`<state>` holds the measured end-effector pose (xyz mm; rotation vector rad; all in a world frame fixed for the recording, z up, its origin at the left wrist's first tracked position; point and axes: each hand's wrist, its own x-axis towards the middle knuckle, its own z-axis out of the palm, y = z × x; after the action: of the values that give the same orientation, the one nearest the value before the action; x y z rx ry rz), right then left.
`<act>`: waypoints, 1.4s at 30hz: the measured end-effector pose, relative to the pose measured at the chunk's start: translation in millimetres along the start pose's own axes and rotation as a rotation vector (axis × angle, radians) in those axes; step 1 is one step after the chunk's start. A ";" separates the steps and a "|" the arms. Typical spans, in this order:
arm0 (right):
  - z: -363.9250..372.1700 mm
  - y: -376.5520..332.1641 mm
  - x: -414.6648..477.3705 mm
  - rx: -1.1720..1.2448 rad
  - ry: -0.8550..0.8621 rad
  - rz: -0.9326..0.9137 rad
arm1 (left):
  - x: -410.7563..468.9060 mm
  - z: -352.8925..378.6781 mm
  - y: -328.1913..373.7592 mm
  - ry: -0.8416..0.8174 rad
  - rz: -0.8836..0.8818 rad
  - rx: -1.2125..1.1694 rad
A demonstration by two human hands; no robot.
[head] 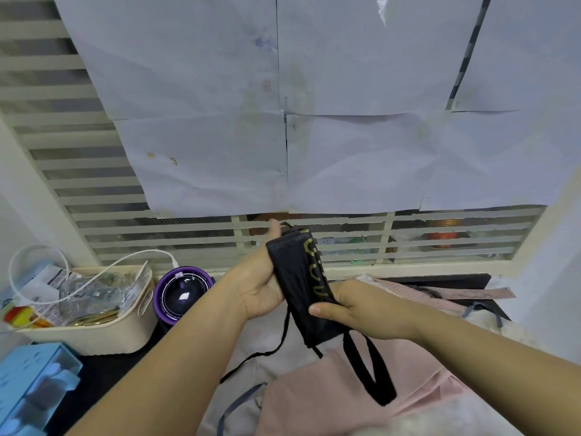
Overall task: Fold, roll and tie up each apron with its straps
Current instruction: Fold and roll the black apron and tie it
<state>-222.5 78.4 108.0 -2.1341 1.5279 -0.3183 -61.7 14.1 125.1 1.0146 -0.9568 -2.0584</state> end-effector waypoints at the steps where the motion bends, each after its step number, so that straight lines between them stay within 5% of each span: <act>1: 0.4 0.7 0.2 0.035 0.020 0.013 | 0.4 -2.5 0.9 -0.051 0.005 -0.041; 3: 1.1 1.6 1.1 0.066 0.037 0.014 | -1.5 -6.3 -0.5 -0.139 0.060 -0.047; 11: -0.4 -2.9 -2.0 0.042 0.058 -0.095 | -17.9 -24.0 -21.5 -0.109 0.257 0.624; 16: -3.5 -11.8 -4.5 0.029 0.058 -0.122 | -26.8 -13.3 -16.6 -0.089 0.378 0.699; 22: -19.0 0.1 -7.7 0.274 -0.025 -0.083 | -48.4 -0.8 -9.6 -0.002 0.459 1.086; 26: -55.3 3.1 -17.1 0.336 0.194 -0.097 | -55.5 -6.2 -7.7 -0.045 0.451 1.406; 32: -48.9 -23.3 -12.3 -0.061 0.377 -0.361 | -50.8 -8.1 -13.3 -0.040 0.508 1.516; 42: -45.3 -27.4 -17.1 0.065 0.451 -0.265 | -47.5 -15.4 -13.3 0.017 0.636 1.386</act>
<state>-226.8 89.7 162.3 -2.3186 1.4274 -0.9842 -28.2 53.4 125.1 1.0585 -2.3924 -0.6712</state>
